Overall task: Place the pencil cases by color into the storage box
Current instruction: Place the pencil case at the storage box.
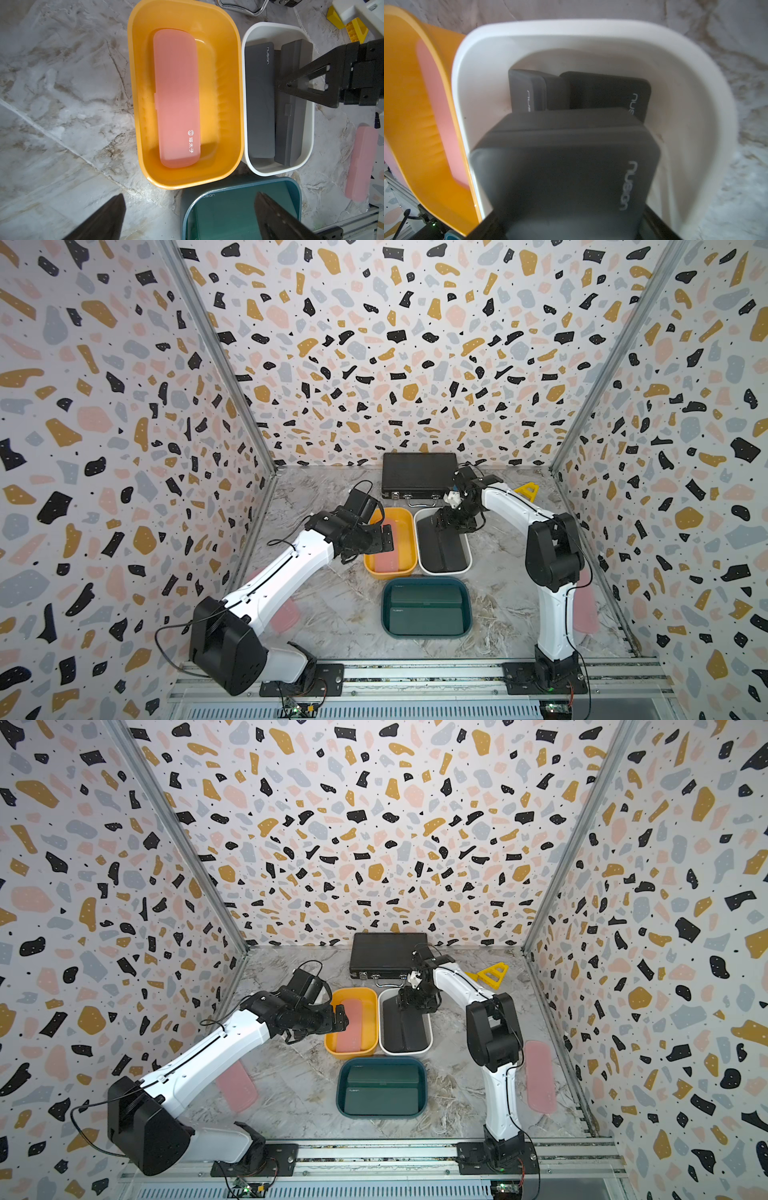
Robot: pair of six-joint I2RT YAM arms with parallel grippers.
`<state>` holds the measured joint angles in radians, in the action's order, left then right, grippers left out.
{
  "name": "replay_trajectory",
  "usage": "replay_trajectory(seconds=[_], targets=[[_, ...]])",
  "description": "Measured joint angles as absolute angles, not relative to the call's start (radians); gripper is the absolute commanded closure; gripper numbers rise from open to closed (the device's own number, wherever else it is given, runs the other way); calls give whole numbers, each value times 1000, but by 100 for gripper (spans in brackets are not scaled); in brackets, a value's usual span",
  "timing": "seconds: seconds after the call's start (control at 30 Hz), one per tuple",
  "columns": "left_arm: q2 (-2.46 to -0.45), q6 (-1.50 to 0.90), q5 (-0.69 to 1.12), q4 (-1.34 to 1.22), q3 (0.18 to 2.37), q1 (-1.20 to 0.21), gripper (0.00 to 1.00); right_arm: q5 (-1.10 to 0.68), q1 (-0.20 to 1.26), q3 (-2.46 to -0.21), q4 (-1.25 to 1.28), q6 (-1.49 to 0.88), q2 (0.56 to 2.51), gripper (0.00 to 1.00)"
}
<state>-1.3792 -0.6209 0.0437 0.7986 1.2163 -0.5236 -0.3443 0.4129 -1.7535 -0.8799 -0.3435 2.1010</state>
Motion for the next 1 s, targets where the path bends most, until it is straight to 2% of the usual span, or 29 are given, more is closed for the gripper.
replay_trajectory(seconds=[0.27,1.0], targets=[[-1379,-621,44,799,1214,-524,0,-335,413,-1753,-882,-341,2101,15],[-1375,-621,41,821,1214,-510,0,-300,413,-1772,-906,-340,2101,12]])
